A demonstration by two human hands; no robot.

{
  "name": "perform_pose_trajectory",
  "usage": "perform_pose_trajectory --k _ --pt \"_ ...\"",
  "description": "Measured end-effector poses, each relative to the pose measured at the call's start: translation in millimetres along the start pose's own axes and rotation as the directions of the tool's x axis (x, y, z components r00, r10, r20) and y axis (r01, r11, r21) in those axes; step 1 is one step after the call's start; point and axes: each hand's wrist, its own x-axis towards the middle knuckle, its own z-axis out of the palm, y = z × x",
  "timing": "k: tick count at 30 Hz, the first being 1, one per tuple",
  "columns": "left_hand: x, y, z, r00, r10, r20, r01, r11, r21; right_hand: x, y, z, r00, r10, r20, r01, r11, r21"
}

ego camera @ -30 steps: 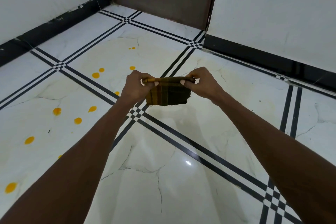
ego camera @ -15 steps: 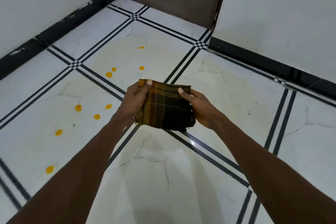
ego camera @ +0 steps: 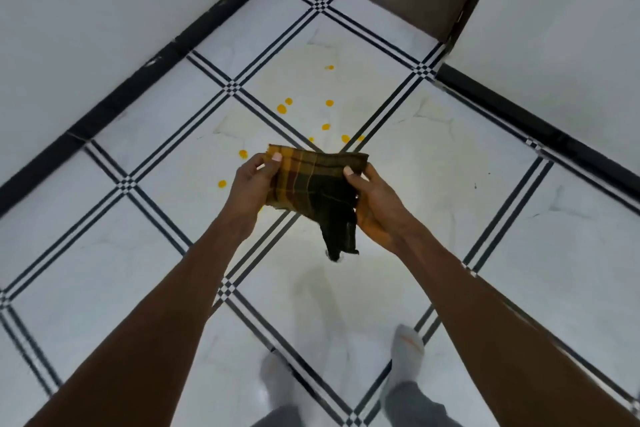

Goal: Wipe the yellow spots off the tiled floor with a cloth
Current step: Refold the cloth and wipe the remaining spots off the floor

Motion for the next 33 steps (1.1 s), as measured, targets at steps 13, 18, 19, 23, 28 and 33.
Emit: perform_pose_trajectory --k 13,18,19,23,28,33 --pt "-40.2 -20.8 -204.4 0.987 -0.127 0.093 0.127 0.992 0.004 -40.0 95.8 192.0 0.986 -0.089 -0.141 0.078 0.994 -0.08" --pt "-0.6 -46.2 -247.5 0.977 -0.173 0.127 0.164 0.984 0.075 -5.9 140.6 211.6 0.963 -0.119 -0.241 0.094 0.989 -0.113" --pt "8.0 -52.1 -251.4 0.975 -0.18 0.13 0.169 0.981 0.091 2.5 148.9 212.9 0.958 -0.117 -0.262 0.086 0.988 -0.125" --pt "63.1 -76.6 -262.7 0.963 -0.217 0.161 0.188 0.966 0.178 53.7 177.2 210.8 0.927 -0.111 -0.357 0.058 0.986 -0.157" --pt "143.1 -119.8 -272.3 0.924 -0.305 0.231 0.231 0.926 0.298 124.6 211.0 197.2 0.873 -0.202 -0.444 0.067 0.951 -0.301" --pt "224.7 -184.6 -288.4 0.924 -0.278 0.264 0.169 0.914 0.37 208.7 250.6 166.7 0.743 -0.353 -0.569 0.007 0.854 -0.52"
